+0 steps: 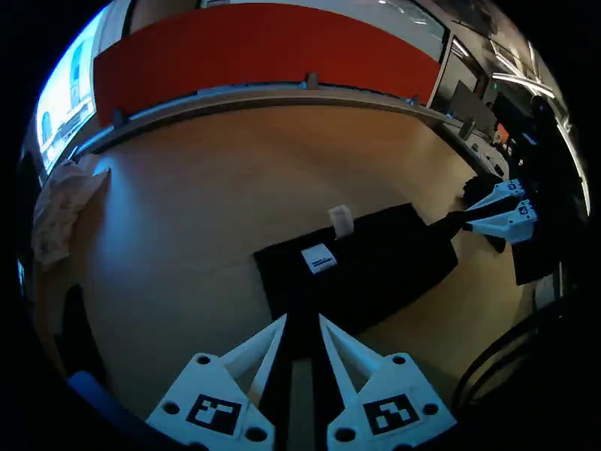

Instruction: Fold towel

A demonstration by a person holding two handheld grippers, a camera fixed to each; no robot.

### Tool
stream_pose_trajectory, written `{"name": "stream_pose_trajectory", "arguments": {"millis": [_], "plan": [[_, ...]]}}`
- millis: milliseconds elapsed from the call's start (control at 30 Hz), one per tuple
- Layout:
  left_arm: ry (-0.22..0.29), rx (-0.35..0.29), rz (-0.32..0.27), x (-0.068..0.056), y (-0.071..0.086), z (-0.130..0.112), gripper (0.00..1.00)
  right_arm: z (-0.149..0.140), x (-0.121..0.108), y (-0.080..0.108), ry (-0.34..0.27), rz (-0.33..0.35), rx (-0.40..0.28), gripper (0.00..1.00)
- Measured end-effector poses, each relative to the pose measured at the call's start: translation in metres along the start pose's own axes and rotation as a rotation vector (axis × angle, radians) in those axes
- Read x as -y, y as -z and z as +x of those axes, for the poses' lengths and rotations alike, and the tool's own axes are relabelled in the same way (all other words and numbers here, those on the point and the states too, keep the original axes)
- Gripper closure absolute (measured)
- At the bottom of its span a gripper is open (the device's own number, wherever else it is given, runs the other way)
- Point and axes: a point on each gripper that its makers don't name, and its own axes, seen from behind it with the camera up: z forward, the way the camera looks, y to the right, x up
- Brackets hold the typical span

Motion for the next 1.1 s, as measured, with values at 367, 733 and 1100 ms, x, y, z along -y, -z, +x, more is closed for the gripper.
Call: {"name": "stream_pose_trajectory", "arguments": {"millis": [367, 733, 1100], "plan": [[0.027, 0.016, 0.034, 0.010, -0.028, 0.002, 0.86, -0.003, -0.011, -0.028, -0.037, -0.030, 0.023, 0.82], [0.031, 0.023, 0.052, 0.018, -0.046, 0.003, 0.85, -0.006, -0.017, -0.044, -0.085, -0.048, 0.043, 0.81], [0.047, 0.029, 0.088, 0.026, -0.058, 0.002, 0.81, -0.009, -0.020, -0.058, -0.144, -0.084, 0.046, 0.76]]}}
